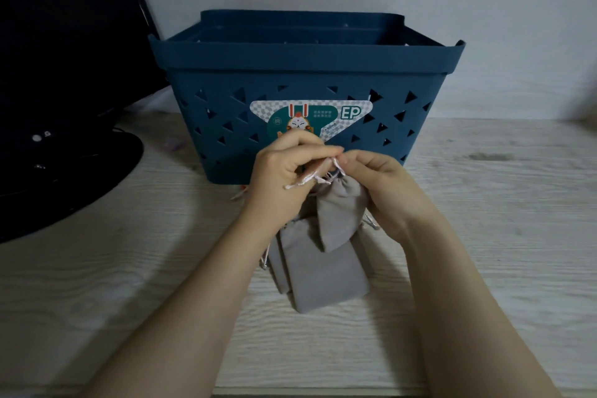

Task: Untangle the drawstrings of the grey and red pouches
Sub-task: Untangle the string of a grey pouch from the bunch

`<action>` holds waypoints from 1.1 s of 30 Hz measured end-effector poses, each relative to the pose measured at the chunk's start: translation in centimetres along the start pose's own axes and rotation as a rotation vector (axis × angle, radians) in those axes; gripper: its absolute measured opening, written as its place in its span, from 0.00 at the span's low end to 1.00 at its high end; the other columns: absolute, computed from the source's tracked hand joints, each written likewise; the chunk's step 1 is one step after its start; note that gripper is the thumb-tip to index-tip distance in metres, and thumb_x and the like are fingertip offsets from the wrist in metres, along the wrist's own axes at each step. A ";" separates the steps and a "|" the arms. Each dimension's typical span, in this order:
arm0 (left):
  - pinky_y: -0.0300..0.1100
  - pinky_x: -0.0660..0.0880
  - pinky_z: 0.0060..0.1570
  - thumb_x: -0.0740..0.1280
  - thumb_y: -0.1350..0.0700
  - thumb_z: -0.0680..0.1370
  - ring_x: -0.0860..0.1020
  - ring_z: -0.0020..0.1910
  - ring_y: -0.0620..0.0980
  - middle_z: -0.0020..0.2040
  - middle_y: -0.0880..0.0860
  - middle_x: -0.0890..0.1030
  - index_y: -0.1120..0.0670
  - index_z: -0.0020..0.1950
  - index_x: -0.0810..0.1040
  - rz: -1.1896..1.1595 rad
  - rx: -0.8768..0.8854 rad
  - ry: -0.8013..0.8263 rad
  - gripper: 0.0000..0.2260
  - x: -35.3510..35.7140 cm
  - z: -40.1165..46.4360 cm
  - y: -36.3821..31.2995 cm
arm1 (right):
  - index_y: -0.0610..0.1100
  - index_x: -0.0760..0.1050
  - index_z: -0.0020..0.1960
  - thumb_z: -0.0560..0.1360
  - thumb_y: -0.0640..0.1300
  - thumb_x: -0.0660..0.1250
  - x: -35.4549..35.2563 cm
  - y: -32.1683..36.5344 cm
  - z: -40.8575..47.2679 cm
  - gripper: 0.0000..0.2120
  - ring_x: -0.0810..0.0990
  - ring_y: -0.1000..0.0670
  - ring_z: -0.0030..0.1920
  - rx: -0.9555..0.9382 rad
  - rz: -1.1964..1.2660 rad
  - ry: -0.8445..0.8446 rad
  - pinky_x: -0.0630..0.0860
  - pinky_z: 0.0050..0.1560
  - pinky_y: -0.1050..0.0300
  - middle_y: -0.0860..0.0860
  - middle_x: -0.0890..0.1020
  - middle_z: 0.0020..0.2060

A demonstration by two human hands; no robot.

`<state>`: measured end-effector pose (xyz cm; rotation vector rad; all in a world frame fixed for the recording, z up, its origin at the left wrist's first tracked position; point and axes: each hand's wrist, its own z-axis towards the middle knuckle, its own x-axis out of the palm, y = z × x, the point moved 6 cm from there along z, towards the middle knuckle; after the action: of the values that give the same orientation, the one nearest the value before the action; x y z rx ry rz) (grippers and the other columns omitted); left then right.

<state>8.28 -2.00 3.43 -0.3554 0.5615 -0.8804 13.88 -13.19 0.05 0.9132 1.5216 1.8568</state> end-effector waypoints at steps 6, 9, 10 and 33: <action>0.31 0.71 0.44 0.67 0.63 0.74 0.75 0.43 0.38 0.44 0.48 0.76 0.59 0.57 0.76 -0.149 -0.116 0.174 0.13 0.8 -0.1 0.4 | 0.43 0.72 0.32 0.75 0.43 0.61 -1.0 -1.0 0.2 0.13 0.75 0.48 0.37 0.184 0.170 -0.230 0.70 0.47 0.52 0.47 0.76 0.31; 0.29 0.70 0.38 0.65 0.66 0.75 0.74 0.35 0.37 0.44 0.48 0.75 0.58 0.59 0.75 -0.234 -0.253 0.173 0.13 1.0 -0.3 0.5 | 0.41 0.72 0.34 0.76 0.47 0.61 -1.2 -0.8 0.1 0.15 0.78 0.48 0.34 0.186 0.446 -0.273 0.75 0.42 0.57 0.47 0.77 0.31; 0.29 0.69 0.36 0.64 0.67 0.76 0.73 0.32 0.38 0.45 0.48 0.75 0.57 0.59 0.76 -0.264 -0.313 0.158 0.13 1.1 -0.4 0.4 | 0.42 0.70 0.33 0.77 0.48 0.61 -1.6 -0.7 0.0 0.16 0.77 0.48 0.34 0.160 0.498 -0.304 0.76 0.40 0.58 0.47 0.76 0.31; 0.38 0.59 0.29 0.54 0.54 0.82 0.59 0.24 0.42 0.24 0.45 0.60 0.53 0.30 0.58 -0.250 -0.714 -0.082 0.19 1.0 -1.2 1.9 | 0.31 0.71 0.32 0.76 0.45 0.65 -1.8 1.4 -0.4 0.20 0.70 0.50 0.37 -0.210 -0.067 -0.410 0.66 0.43 0.58 0.45 0.71 0.32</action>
<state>9.27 -1.77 1.21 -1.1242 0.7566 -0.8771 14.64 -15.06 1.16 1.0496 1.0751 1.6208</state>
